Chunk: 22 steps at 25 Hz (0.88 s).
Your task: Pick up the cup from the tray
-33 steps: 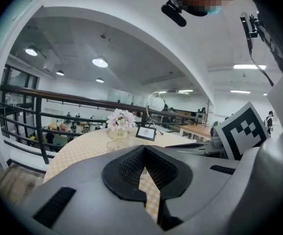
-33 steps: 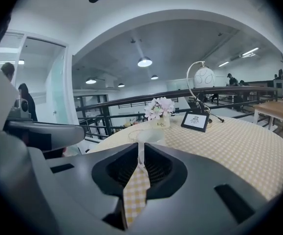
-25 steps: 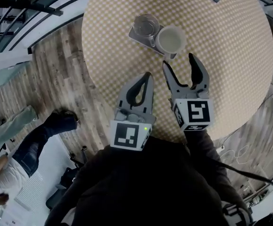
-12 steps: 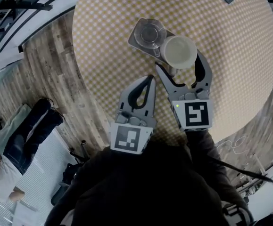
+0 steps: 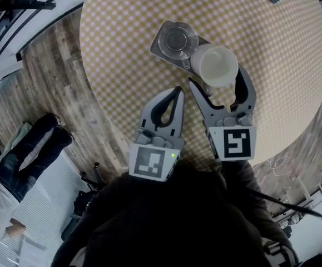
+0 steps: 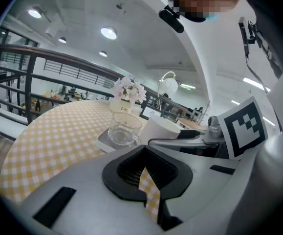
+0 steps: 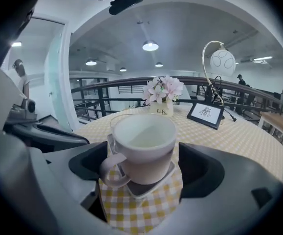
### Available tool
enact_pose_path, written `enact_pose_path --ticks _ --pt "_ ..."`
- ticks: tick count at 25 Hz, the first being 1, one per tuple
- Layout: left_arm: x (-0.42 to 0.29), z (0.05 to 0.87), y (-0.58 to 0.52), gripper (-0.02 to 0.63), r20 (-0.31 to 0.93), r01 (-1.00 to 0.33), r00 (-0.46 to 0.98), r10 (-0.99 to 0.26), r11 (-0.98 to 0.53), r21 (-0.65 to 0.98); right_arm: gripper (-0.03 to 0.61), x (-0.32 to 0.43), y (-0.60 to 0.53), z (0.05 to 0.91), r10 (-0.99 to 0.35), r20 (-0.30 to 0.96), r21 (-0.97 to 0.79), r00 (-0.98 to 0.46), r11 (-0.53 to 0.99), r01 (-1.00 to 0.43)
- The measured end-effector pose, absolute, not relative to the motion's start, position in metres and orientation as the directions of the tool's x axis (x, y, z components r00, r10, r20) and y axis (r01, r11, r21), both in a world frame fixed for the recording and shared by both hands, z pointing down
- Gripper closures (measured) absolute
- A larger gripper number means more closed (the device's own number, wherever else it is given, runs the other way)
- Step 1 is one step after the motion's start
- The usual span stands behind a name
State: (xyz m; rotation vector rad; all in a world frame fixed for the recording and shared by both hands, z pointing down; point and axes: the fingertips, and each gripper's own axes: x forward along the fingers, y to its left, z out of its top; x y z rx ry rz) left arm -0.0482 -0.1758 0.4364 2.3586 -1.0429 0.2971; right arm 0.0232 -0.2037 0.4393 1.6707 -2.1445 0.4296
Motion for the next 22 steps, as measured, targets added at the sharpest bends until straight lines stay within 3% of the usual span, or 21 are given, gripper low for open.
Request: enact_pose_path --ticks 6,12,22 --pt "-0.038 0.434 -0.176 0.609 0.391 -0.722 0.692 -0.607 -0.570 0.393 0.178 0.047 -0.197 0.441 -0.850 0.496 0.032 -0.178 0.223 -0.974" --pt "-0.040 0.433 -0.168 0.609 0.388 -0.718 0.696 -0.604 -0.575 0.392 0.178 0.020 -0.198 0.438 -0.840 0.465 0.038 -0.280 0.334 -0.942" --pt "-0.044 0.432 -0.173 0.609 0.396 -0.734 0.678 -0.619 -0.555 0.391 0.179 0.022 -0.220 0.447 -0.844 0.458 0.104 -0.279 0.363 -0.926"
